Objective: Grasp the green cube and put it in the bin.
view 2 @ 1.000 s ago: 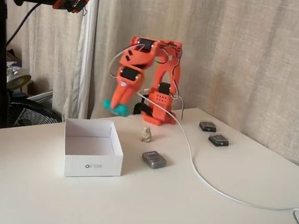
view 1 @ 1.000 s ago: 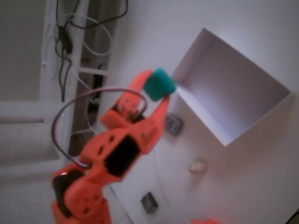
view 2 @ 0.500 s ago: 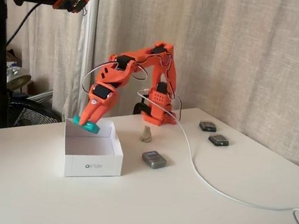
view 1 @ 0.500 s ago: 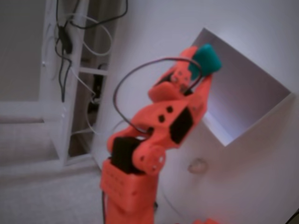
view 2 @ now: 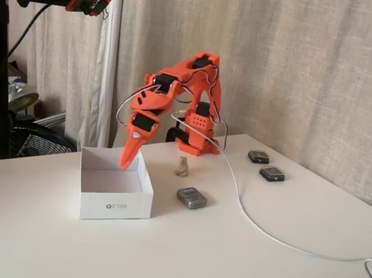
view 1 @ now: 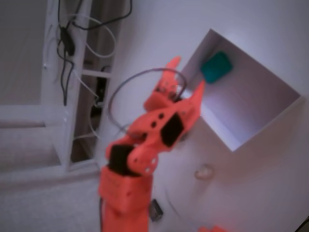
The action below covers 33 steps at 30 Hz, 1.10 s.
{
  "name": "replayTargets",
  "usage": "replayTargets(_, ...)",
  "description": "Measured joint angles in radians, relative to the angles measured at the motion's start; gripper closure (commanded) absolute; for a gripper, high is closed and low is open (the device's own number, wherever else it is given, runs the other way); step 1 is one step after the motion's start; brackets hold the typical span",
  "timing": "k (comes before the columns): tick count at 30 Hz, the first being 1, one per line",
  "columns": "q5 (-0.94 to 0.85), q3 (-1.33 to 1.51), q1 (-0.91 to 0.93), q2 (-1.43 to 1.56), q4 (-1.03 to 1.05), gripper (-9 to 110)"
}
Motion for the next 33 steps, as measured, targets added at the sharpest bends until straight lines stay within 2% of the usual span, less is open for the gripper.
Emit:
replayTargets(4,0.061,0.244,-0.169,0.278,-0.107,80)
replayTargets(9,0.193,0.552,-0.472,0.719,-0.207,80)
replayTargets(17,0.222,0.988,-0.893,1.333,-0.144,80)
replayTargets(25,0.222,1.275,-0.982,1.698,-0.067,80)
replayTargets(33,0.222,1.370,-0.989,1.898,0.281,80)
